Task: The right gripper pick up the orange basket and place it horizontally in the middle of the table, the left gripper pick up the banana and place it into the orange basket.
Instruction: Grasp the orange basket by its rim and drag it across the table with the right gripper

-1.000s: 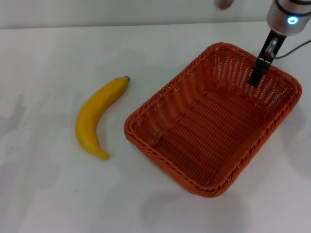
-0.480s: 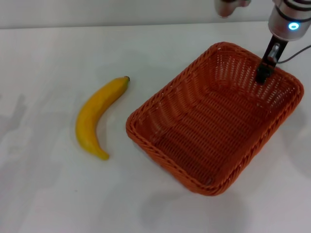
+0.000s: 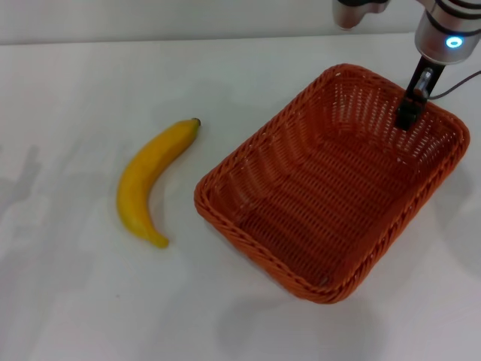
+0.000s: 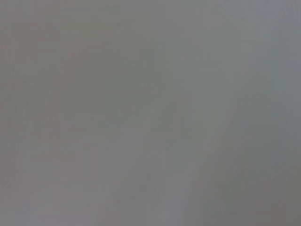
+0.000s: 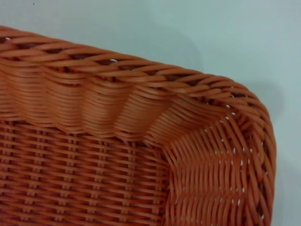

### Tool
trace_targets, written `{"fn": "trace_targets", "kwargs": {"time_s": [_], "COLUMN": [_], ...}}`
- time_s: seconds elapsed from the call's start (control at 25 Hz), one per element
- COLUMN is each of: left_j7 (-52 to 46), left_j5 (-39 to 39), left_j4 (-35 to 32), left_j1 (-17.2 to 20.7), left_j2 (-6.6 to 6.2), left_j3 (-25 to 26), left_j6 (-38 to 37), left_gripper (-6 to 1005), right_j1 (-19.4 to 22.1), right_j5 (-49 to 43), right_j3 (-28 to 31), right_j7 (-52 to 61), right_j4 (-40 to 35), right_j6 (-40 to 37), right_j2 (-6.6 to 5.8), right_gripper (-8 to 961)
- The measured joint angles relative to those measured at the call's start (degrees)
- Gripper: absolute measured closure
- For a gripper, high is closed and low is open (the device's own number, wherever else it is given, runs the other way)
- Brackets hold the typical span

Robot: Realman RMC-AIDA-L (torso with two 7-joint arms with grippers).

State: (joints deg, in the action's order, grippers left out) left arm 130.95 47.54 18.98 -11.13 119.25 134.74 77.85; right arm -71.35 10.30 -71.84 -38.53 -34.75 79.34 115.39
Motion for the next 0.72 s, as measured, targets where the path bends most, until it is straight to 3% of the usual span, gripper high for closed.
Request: {"fn": "trace_targets", "kwargs": {"time_s": [0.4,0.72], "left_j7": [0.0,-0.11], "left_j5": [-0.25,-0.26], "left_j4": [0.3,0.42], "left_j1": [0.36,-0.01], "left_j2": [-0.07,-0.07], "left_j3": [0.35,0.26], "left_j6": [1.25,2.3], "left_gripper": [297,297], "right_j1": [2.1,3.24], "right_j5": [0.39,0.05], "right_j3": [5.58,12.91], "right_j7": [-0.2,-1.06], "right_j4": [-6.35,-9.45], "right_j6": [5.16,10.85], "right_j2": [-0.47,-2.12], "right_gripper": [638,695]}}
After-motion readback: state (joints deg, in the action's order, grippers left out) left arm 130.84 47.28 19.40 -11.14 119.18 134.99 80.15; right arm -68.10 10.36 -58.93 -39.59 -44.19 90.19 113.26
